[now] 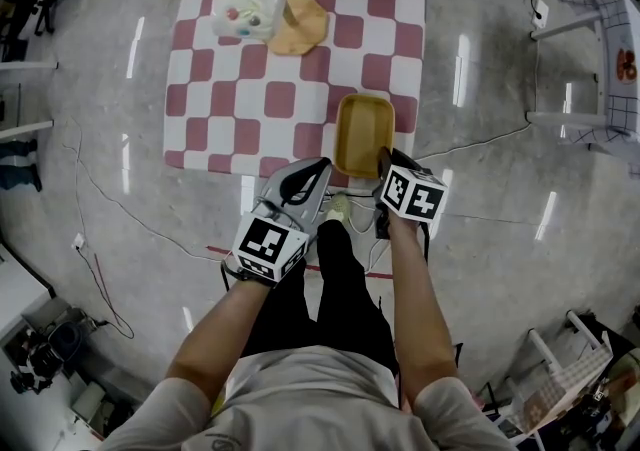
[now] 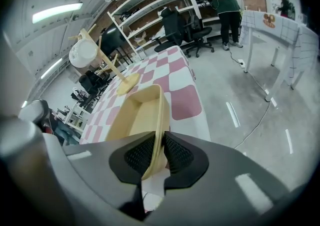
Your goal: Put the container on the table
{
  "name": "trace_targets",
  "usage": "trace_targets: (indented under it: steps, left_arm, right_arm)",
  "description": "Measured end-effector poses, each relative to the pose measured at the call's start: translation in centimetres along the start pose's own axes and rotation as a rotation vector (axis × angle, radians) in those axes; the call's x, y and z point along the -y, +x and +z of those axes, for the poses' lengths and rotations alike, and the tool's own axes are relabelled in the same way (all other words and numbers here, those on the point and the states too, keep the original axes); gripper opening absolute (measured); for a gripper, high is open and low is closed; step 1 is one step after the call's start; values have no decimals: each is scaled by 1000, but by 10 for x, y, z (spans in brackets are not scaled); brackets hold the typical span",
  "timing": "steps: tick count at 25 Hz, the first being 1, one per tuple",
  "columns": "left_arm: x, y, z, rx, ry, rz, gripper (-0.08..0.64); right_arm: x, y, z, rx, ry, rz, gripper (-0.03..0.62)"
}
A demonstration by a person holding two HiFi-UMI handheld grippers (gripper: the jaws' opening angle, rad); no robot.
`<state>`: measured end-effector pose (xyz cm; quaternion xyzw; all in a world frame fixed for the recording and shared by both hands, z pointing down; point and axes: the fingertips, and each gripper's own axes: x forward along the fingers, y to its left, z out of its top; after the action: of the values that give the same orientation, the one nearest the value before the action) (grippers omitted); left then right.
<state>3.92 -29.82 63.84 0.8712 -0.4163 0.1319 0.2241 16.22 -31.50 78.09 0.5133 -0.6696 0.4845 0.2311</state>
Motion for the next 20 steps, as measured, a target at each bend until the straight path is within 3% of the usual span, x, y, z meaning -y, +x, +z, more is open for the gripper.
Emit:
trace_targets:
  steps: [8,15,20]
  left_arm:
    - [1,-2,0,-4,-4,-6,6]
    - [11,-11,8,-4,-9,-23,6]
    - [19,-24,22,6,7,-40,6]
  right_arm:
    - [0,-9,5,36,-20,-16,66]
    - [-14,-47,23,114,-137,-77,63]
    - [-38,-78,33,191,-157,-45,49]
